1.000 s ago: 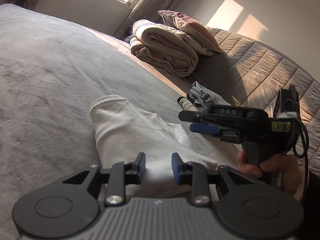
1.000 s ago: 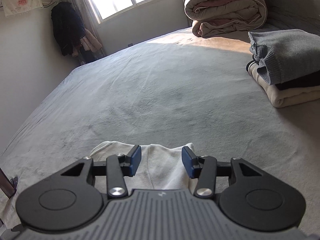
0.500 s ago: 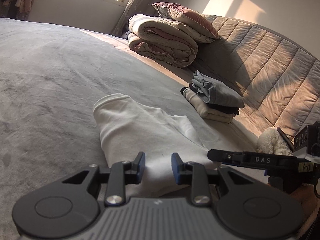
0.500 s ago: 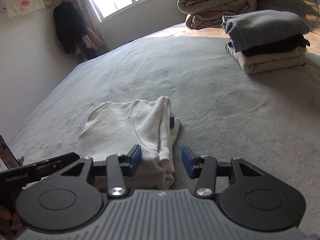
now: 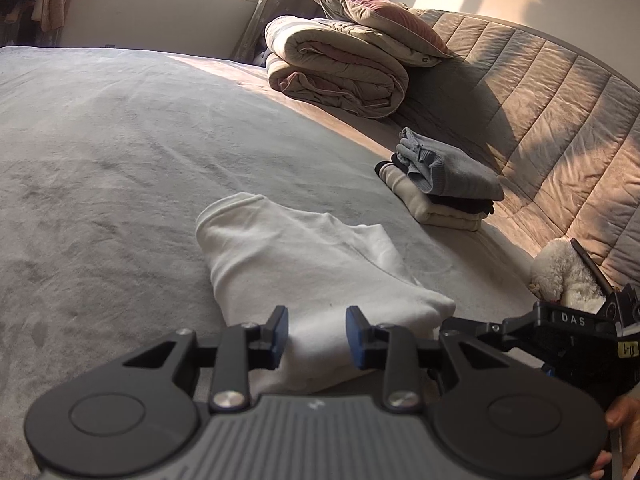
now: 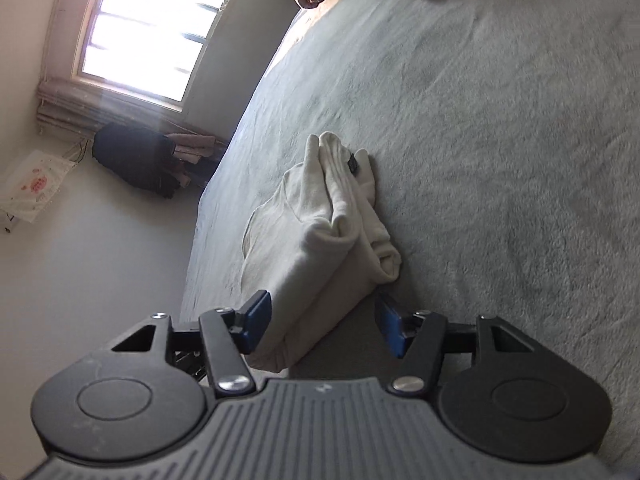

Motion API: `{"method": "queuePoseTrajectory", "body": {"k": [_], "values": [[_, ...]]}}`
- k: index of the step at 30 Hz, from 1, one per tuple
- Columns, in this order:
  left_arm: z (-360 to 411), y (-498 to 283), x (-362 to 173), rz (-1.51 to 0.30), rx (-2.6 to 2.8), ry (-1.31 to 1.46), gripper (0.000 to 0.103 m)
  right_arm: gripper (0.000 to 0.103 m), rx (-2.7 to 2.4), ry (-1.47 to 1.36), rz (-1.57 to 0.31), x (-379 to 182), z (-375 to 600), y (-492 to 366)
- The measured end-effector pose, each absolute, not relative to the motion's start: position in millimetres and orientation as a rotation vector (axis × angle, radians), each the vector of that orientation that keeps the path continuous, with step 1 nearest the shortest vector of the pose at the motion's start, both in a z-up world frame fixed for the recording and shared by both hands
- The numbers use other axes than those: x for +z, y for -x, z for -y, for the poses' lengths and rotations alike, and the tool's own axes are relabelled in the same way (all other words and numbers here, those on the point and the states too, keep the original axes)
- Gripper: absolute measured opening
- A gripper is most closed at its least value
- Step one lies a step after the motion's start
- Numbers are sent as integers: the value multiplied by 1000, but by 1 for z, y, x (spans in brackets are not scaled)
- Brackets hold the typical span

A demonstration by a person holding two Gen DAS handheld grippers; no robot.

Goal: Fold clothes

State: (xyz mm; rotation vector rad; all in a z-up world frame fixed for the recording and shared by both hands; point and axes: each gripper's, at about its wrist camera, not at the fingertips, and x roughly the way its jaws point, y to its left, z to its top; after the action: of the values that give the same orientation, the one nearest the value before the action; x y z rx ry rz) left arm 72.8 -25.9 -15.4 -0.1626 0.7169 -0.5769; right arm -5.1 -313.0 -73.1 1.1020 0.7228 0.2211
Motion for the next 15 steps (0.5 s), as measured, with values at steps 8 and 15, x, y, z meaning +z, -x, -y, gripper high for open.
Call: {"method": "queuePoseTrajectory", "body": {"k": [8,15], "values": [[35,-67,-17,-702,-569,88,33,63,119,-1141,-676,-70,309,-13],[32,-64,-14,-708,-573,74,33,63,-1,-1040,-570,-55,308,-2]]}}
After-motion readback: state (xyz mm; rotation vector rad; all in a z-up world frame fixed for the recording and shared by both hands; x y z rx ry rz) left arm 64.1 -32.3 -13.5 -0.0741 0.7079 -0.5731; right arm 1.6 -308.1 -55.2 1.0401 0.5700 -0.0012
